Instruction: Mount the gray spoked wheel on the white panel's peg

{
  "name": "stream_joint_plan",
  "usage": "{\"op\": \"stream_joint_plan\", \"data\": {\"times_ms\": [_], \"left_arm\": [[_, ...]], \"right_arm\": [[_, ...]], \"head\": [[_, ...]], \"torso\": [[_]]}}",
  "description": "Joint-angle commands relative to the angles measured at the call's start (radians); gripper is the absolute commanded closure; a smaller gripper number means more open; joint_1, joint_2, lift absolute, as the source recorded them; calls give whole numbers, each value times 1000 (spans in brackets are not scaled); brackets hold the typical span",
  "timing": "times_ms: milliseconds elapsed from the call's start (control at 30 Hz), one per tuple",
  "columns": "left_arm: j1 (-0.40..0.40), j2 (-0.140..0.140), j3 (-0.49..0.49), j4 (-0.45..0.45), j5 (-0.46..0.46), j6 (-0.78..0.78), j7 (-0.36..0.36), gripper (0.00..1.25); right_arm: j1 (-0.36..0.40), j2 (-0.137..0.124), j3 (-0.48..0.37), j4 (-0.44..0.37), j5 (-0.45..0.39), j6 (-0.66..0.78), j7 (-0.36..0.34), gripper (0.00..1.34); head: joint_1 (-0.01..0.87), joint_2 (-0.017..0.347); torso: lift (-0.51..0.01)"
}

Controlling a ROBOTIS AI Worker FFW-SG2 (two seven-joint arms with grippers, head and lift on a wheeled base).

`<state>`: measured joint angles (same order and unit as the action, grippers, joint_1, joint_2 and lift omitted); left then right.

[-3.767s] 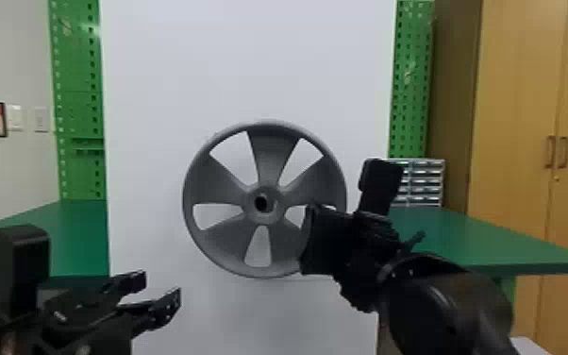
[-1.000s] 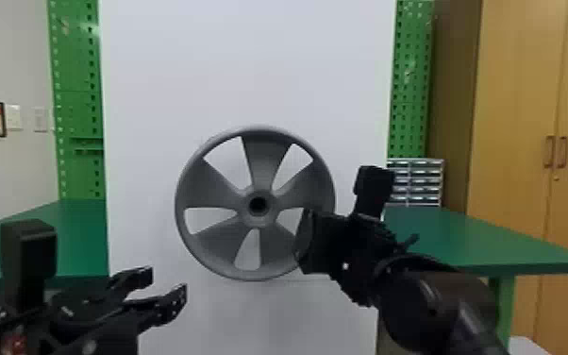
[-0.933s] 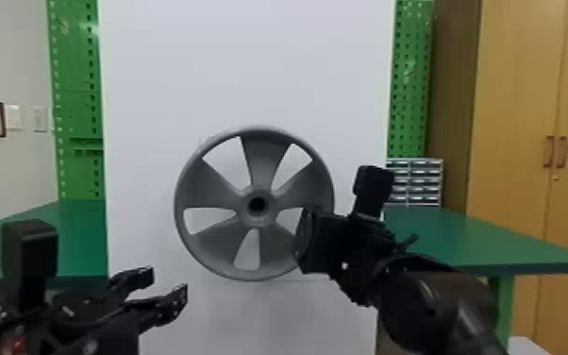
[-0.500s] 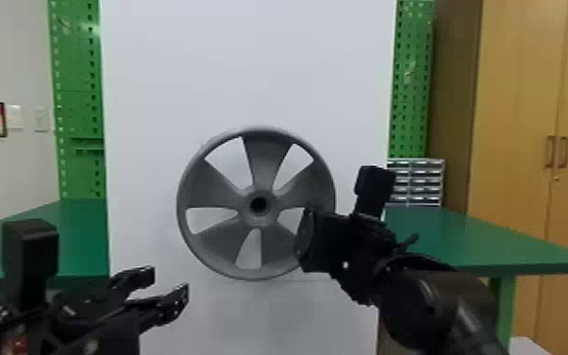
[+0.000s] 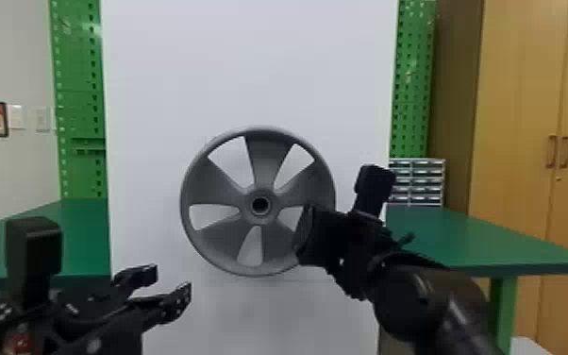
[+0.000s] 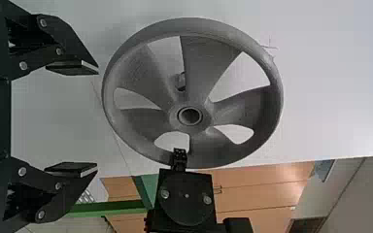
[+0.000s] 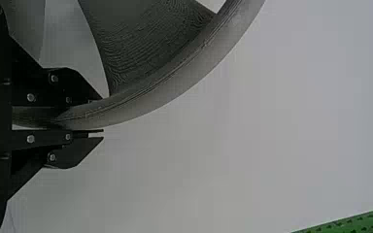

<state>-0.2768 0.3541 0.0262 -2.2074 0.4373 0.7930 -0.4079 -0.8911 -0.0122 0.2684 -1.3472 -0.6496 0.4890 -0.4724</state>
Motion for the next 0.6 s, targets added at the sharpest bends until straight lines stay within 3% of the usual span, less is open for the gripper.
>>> {"op": "stream_joint_plan", "data": {"times_ms": [0,567], "left_arm": [[-2,2,-3,0,0,0,0,535],[-4,6,-6,0,0,0,1,535]], "right_arm": [[-14,5,-2,17,-22,-15,-18,1225],[-35,11,-29,79,-41,-73,-32,1225]], "head": [[121,-8],[121,-8]], "torso": [[-432],[-432]]}}
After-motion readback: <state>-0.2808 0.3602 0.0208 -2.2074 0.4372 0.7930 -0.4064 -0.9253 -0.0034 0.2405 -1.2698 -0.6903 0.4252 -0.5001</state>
